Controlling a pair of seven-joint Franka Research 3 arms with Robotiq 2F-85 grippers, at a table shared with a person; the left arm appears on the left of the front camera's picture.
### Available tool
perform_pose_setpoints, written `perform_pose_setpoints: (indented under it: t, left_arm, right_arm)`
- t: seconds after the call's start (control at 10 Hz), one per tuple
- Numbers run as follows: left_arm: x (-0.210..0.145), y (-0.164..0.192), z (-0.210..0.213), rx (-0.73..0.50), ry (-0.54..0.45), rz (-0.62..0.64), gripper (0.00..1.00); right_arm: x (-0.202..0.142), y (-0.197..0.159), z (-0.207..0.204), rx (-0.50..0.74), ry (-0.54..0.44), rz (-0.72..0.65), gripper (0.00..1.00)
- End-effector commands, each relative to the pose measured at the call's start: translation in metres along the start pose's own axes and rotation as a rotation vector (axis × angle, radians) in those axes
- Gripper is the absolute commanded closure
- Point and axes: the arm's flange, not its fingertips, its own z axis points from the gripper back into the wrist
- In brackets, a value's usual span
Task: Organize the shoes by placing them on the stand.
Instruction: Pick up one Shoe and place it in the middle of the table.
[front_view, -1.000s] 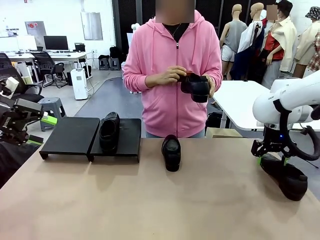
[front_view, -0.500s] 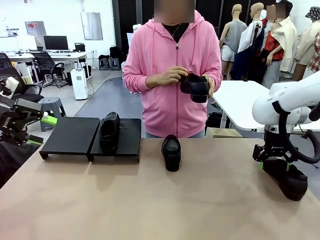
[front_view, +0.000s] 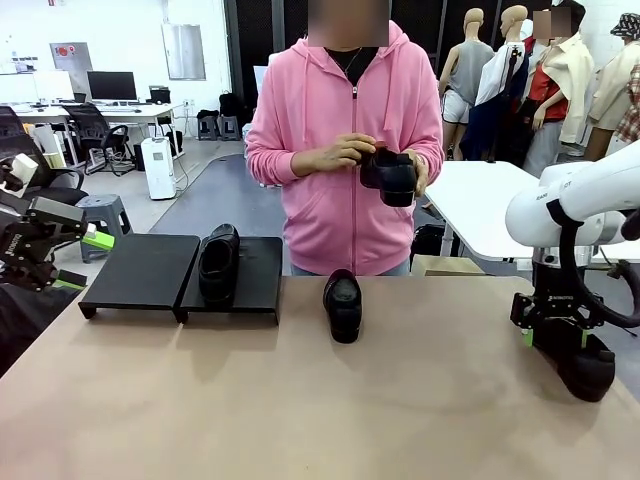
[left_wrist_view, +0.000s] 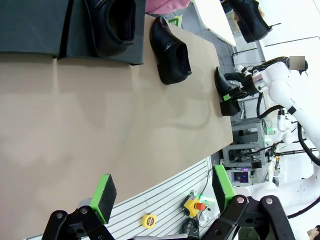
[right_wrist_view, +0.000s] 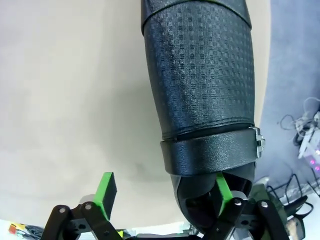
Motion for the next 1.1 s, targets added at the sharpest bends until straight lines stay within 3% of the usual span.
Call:
perform_pose_setpoints:
  t: [0.0,0.7,1.0]
  left_arm:
    - [0.001,-0.001,0.000,-0.020,-0.004,0.006,0.00]
    - [0.001,-0.001,0.000,-0.020,-0.004,0.006,0.00]
    - [0.001,-0.001,0.000,-0.020,-0.004,0.006,0.00]
  right_arm:
    - [0.000,0.001,0.006,-0.021,-0.027,0.024,1.00]
    - [-0.001,-0.001,0.008,-0.024,-0.061,-0.017,1.00]
    - [-0.011,-0.014,0.024,0.067,-0.166,-0.088,1.00]
